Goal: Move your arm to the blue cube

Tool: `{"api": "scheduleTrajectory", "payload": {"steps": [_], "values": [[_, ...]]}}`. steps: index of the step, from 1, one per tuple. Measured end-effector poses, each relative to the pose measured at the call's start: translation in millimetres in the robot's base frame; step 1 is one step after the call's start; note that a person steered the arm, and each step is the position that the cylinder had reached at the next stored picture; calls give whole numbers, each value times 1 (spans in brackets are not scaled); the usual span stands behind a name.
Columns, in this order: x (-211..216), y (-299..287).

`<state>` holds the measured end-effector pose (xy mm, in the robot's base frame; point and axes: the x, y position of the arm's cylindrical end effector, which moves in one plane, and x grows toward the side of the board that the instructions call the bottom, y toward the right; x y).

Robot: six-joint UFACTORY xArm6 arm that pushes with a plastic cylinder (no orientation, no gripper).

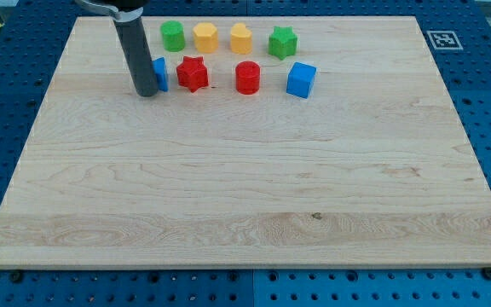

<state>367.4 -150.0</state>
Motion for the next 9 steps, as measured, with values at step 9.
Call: {"api": "scheduleTrajectory", "payload": {"steps": [9], "values": [[55,188]]}}
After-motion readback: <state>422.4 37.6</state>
